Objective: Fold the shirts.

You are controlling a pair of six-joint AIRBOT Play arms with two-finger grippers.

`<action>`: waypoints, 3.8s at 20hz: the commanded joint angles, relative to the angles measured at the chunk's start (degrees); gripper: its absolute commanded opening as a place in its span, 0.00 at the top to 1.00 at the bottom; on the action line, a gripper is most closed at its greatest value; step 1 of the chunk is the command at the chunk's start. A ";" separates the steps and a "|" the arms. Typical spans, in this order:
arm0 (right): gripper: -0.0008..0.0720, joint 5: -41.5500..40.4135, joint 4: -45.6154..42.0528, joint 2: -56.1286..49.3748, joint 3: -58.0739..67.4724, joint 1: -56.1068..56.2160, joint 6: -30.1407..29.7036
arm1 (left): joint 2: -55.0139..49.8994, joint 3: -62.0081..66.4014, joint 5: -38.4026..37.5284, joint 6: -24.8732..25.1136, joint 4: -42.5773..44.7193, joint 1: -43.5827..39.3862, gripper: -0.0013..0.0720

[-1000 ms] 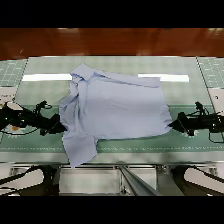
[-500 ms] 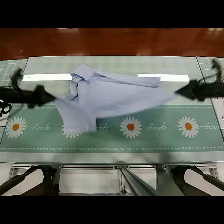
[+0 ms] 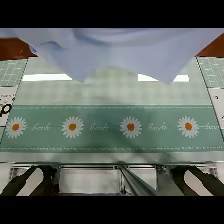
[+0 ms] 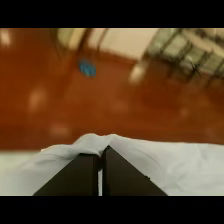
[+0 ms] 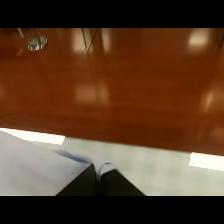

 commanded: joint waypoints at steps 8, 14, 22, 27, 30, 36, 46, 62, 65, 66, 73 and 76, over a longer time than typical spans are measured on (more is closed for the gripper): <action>0.96 8.28 -9.20 16.55 6.38 0.44 1.27 | 20.48 8.61 -4.09 -6.45 40.76 -16.68 0.96; 0.96 14.12 -9.94 18.93 0.98 0.39 2.32 | 22.67 4.17 -13.14 -11.89 54.05 -27.80 0.96; 0.96 3.48 -5.77 12.44 -31.06 0.44 -1.46 | 10.08 -28.76 4.42 -18.80 51.30 -27.80 0.96; 0.96 -7.87 -2.69 -8.00 -37.94 0.44 -5.49 | -11.82 -31.19 21.07 -18.73 47.74 -27.71 0.96; 0.96 -14.40 -0.04 -22.56 -34.99 0.44 -6.62 | -24.65 -27.41 28.33 -18.78 47.74 -26.84 0.96; 0.96 -14.88 5.46 -42.75 -20.70 0.44 -5.70 | -45.11 -9.53 19.23 -18.78 42.99 -24.70 0.96; 0.96 3.41 -0.61 -45.03 -18.62 0.15 -8.41 | -44.19 -5.66 -12.11 -7.28 31.21 -19.45 0.96; 0.96 6.05 -10.86 -45.13 -27.02 0.20 -4.61 | -44.59 -20.90 -18.18 -2.95 31.21 -13.94 0.96; 0.96 6.03 -10.82 -45.13 -27.02 0.22 -4.57 | -44.59 -20.90 -18.29 -2.95 31.19 -13.90 0.96; 0.96 6.05 -10.75 -45.13 -27.02 0.22 -4.55 | -44.59 -20.90 -18.32 -2.97 31.19 -13.90 0.96; 0.43 12.76 -8.68 -44.11 -27.02 -0.63 -2.93 | -42.34 -20.44 -21.55 -6.67 31.28 -13.00 0.29; 0.43 11.76 -11.98 -37.68 -30.97 -4.68 0.37 | -34.93 -23.93 -20.61 -6.64 31.89 -9.68 0.29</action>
